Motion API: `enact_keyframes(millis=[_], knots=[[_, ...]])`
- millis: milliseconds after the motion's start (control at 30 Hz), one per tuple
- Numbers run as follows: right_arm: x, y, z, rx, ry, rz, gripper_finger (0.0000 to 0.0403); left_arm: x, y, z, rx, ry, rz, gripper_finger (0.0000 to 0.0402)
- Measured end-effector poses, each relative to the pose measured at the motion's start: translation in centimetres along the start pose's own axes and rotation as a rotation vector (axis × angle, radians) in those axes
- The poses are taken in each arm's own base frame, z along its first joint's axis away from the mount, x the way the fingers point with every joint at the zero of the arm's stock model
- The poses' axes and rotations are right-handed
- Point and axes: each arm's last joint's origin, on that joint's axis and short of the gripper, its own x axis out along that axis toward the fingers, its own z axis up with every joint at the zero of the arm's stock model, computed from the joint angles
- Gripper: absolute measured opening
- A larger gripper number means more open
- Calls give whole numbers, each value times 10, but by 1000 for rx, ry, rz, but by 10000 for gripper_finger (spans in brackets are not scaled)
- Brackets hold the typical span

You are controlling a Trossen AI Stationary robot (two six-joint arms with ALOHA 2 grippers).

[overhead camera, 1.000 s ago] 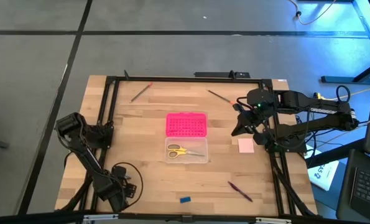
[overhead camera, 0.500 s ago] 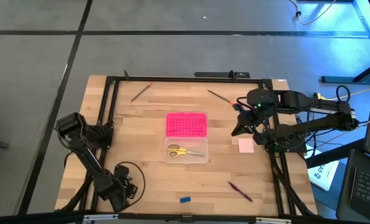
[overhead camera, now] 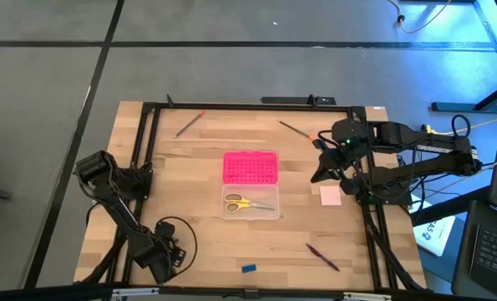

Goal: Pack school essentials
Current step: Put the box of crayons into the pencil case

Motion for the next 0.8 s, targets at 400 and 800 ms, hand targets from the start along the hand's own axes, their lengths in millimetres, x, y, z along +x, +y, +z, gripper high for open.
enact_keyframes(millis=[400, 800], knots=[[0, 0, 0, 0, 0, 0, 21, 0, -6, 9, 128, 16, 17, 311], [0, 0, 0, 0, 0, 0, 21, 0, -8, 9, 130, 17, -4, 308]])
